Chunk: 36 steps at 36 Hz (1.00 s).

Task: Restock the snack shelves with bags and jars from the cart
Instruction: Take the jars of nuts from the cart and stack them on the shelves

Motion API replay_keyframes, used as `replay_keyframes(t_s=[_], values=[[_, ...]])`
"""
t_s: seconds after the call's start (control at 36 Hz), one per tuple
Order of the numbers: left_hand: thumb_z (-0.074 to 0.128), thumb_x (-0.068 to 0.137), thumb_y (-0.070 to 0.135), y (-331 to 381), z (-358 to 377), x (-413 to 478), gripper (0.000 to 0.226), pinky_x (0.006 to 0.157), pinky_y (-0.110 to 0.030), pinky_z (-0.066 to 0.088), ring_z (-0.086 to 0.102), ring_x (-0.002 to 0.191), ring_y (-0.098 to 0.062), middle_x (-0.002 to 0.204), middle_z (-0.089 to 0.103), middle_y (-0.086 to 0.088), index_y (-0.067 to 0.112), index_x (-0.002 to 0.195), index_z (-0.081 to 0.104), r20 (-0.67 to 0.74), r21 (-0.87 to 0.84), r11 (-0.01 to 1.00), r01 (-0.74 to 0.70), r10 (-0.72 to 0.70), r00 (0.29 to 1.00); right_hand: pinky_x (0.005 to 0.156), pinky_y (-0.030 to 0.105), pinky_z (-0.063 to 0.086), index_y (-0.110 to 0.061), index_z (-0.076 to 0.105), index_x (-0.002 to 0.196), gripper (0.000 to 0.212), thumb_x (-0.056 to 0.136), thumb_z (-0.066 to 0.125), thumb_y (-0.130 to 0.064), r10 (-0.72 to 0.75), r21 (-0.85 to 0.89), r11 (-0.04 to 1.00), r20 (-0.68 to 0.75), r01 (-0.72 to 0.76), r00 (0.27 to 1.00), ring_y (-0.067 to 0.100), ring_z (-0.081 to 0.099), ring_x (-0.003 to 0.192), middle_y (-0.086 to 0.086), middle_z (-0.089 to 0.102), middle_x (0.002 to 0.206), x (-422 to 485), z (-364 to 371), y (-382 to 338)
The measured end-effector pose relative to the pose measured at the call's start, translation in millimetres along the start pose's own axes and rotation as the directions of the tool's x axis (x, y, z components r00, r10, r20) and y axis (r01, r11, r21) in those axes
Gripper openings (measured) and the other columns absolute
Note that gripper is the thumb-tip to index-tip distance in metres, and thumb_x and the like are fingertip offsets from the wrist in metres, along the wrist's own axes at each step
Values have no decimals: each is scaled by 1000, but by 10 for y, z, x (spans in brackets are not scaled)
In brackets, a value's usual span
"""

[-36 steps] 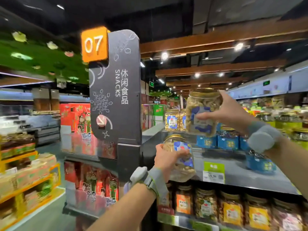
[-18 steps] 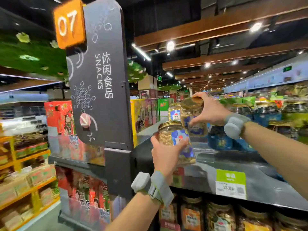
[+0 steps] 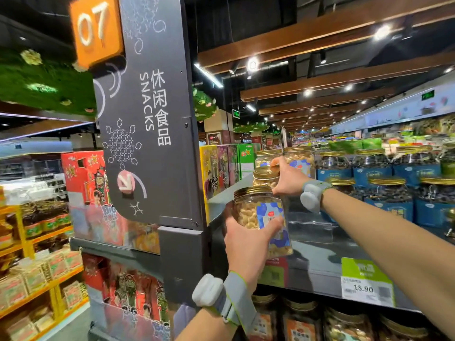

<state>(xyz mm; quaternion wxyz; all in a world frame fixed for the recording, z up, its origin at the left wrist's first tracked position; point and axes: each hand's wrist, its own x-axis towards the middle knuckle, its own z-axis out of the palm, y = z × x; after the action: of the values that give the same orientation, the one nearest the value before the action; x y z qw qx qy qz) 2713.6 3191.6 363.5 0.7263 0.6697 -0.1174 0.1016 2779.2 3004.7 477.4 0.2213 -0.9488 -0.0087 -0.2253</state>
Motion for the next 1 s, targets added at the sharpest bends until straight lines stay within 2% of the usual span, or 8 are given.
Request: replay_keyframes(t_s=[0.08, 0.28, 0.36, 0.44, 0.69, 0.83, 0.92, 1.0], values=[[96, 36, 65, -13, -57, 44, 112, 81, -41, 62, 73, 95, -12, 105, 73, 10, 34, 132, 46, 16, -74, 997, 17, -16, 1000, 91, 38, 49, -15, 24, 141, 92, 74, 86, -21, 43, 11, 999, -3, -43, 999, 26, 62, 99, 8, 55, 124, 30, 117, 59], [98, 40, 56, -3, -73, 57, 107, 77, -43, 62, 75, 88, -12, 99, 75, 9, 31, 132, 47, 76, -137, 990, 44, -34, 997, 59, 25, 41, -17, 26, 143, 81, 81, 78, -10, 79, -21, 997, 6, -79, 997, 13, 56, 69, -1, 55, 83, 140, 175, 141], [96, 44, 56, -23, -87, 57, 104, 79, -40, 62, 74, 88, -7, 100, 74, 11, 37, 132, 45, 72, -103, 995, -14, 21, 997, 72, 30, 47, -21, 33, 144, 80, 79, 79, -14, 55, -90, 994, 3, -55, 998, 21, 61, 84, 10, 61, 110, 145, 176, 134], [95, 43, 58, -57, -90, 76, 100, 81, -40, 62, 74, 90, -7, 100, 74, 11, 39, 129, 46, 82, -85, 996, -37, 44, 996, 97, 40, 49, -27, 36, 146, 83, 77, 81, -20, 79, -146, 986, -3, -78, 997, 30, 56, 110, 16, 41, 137, 128, 175, 124], [97, 41, 58, -45, -84, 82, 88, 80, -48, 61, 74, 95, -15, 105, 73, 7, 56, 112, 46, 110, -119, 992, -35, 48, 993, 92, 34, 49, -28, 31, 150, 83, 82, 78, -29, 99, -180, 979, -13, -100, 995, 22, 58, 102, 15, 47, 136, 67, 217, 116], [96, 42, 58, 13, -58, 98, 83, 79, -46, 61, 74, 94, -15, 106, 73, 7, 57, 109, 47, 129, -133, 991, -19, 37, 991, 110, 45, 40, -19, 13, 158, 88, 93, 63, -49, 74, -182, 980, -8, -74, 997, 33, 42, 138, 15, 36, 155, 5, -86, -76], [99, 40, 58, 85, -10, 112, 101, 82, -44, 61, 74, 96, -15, 110, 74, 4, 36, 127, 52, 198, -171, 985, 13, 21, 980, 92, 39, 56, -23, 34, 151, 62, 99, 50, -51, 3, 109, 994, 33, -7, 999, 21, 63, 114, 6, 55, 141, -211, -425, -387], [99, 52, 42, 198, 56, 65, 83, 74, -29, 62, 74, 89, -9, 103, 76, 4, 22, 122, 58, 254, -178, 983, 38, 8, 967, 73, 34, 61, -23, 55, 135, 60, 90, 48, -61, -16, 199, 979, 266, -39, 964, 17, 69, 97, 1, 68, 117, -498, -715, -609]])
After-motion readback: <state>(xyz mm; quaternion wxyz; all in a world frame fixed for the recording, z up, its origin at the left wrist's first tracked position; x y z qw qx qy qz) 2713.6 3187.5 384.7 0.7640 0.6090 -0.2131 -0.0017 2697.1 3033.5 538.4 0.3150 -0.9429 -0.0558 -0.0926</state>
